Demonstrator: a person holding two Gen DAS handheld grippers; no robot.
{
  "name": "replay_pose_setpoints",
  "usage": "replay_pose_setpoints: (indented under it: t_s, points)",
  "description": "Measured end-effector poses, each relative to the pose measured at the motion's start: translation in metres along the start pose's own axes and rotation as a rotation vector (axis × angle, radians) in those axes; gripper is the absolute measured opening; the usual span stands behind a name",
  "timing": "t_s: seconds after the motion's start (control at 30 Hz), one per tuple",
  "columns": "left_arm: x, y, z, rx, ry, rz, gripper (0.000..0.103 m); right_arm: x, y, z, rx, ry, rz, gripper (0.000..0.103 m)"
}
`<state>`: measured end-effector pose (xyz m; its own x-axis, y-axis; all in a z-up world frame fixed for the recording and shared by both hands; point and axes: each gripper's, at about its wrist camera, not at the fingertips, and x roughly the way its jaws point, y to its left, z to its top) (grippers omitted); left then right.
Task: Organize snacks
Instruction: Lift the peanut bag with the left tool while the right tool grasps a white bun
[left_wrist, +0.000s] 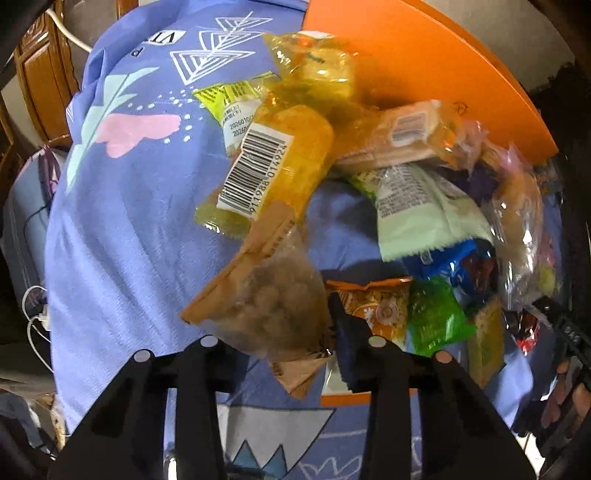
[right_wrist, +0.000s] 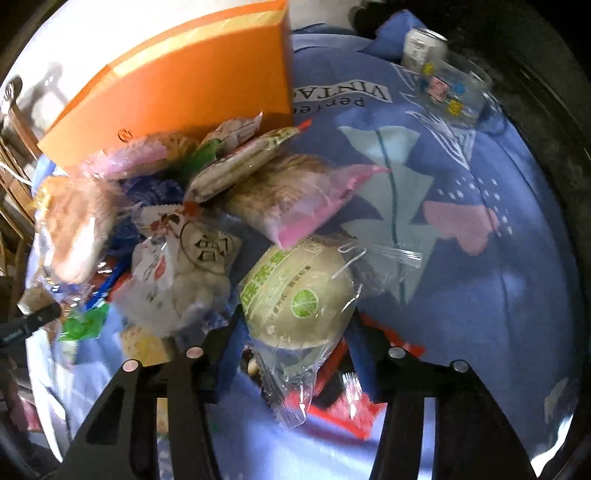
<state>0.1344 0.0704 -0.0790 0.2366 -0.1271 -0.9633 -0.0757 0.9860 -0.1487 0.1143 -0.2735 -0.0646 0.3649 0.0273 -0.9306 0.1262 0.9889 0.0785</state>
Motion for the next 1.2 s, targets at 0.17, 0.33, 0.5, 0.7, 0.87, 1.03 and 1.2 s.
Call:
replay_pose_setpoints:
  t_s: [0.17, 0.33, 0.5, 0.7, 0.87, 1.03, 1.2]
  points:
    - [-0.024, -0.005, -0.005, 0.025, -0.025, -0.039, 0.036, -0.027, -0.010, -0.013, 0.002, -0.029, 0.025, 0.053]
    - [-0.063, -0.011, 0.005, 0.030, -0.089, -0.064, 0.037, -0.058, -0.013, -0.006, 0.002, -0.091, 0.068, 0.052]
    - [-0.100, -0.027, 0.025, 0.057, -0.157, -0.087, 0.037, -0.090, -0.009, 0.018, -0.026, -0.173, 0.107, 0.046]
    - [-0.107, -0.038, 0.052, 0.085, -0.188, -0.114, 0.037, -0.066, 0.000, 0.040, -0.073, -0.085, 0.091, 0.037]
    - [-0.083, -0.044, 0.053, 0.068, -0.133, -0.128, 0.037, -0.029, -0.010, 0.041, -0.027, -0.029, 0.109, 0.042]
    - [-0.072, -0.046, 0.057, 0.068, -0.117, -0.126, 0.037, -0.005, 0.001, 0.055, -0.030, 0.017, 0.119, 0.061]
    - [-0.066, -0.042, 0.060, 0.060, -0.102, -0.121, 0.037, 0.005, 0.012, 0.059, -0.049, 0.048, 0.073, 0.058]
